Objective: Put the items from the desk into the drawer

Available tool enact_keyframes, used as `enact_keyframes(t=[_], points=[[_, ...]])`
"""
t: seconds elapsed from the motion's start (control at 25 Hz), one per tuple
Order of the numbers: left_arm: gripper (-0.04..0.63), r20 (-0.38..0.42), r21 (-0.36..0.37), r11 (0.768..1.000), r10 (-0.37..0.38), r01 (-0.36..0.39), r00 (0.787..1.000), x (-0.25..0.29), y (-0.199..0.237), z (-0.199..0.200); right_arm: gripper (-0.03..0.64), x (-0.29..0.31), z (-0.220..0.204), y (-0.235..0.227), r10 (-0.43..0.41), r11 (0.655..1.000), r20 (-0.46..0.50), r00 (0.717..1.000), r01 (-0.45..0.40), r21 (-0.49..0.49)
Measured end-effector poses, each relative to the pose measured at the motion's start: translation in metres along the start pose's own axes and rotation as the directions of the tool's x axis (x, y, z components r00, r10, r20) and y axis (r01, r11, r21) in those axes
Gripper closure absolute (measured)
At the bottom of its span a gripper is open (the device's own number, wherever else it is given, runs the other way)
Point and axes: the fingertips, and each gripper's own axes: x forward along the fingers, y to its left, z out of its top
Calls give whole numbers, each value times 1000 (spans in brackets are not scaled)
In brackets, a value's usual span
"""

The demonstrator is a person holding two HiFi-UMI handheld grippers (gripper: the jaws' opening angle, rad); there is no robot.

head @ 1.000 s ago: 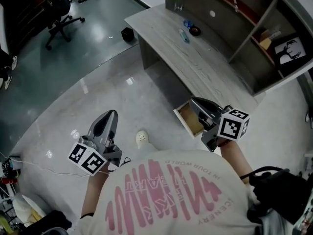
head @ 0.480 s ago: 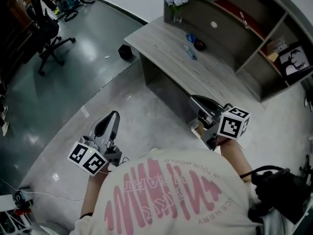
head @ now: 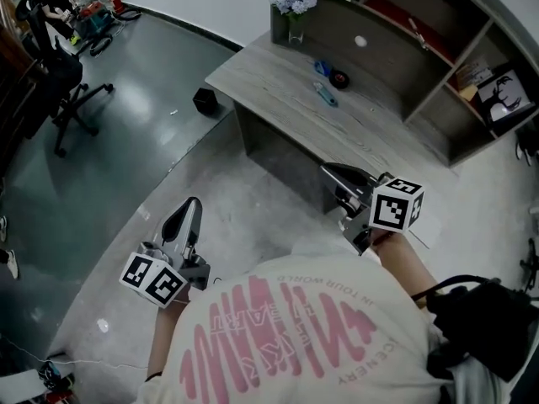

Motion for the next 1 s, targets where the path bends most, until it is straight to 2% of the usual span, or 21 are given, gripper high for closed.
enact_keyframes(t=[0.2,0.36,0.44,0.68,1.0], points=[[577,36,-27,999,26,-25,999,5,21,11,611,6,-3,-8,-45,994,-68,997,38,-102],[577,19,-31,998,46,-46,999,3,32,10,611,13,9,-31,-149,962,-82,985,125,-243],[577,18,-31,997,69,-69,997,2,42,10,611,16,19,-44,-185,948,-70,980,159,-276],[577,39,-44,993,110,-108,993,17,80,29,611,36,41,-81,-249,922,-61,966,217,-320],[577,-7,-38,995,87,-87,996,79,107,39,611,64,66,-156,-340,908,-76,937,306,-287]])
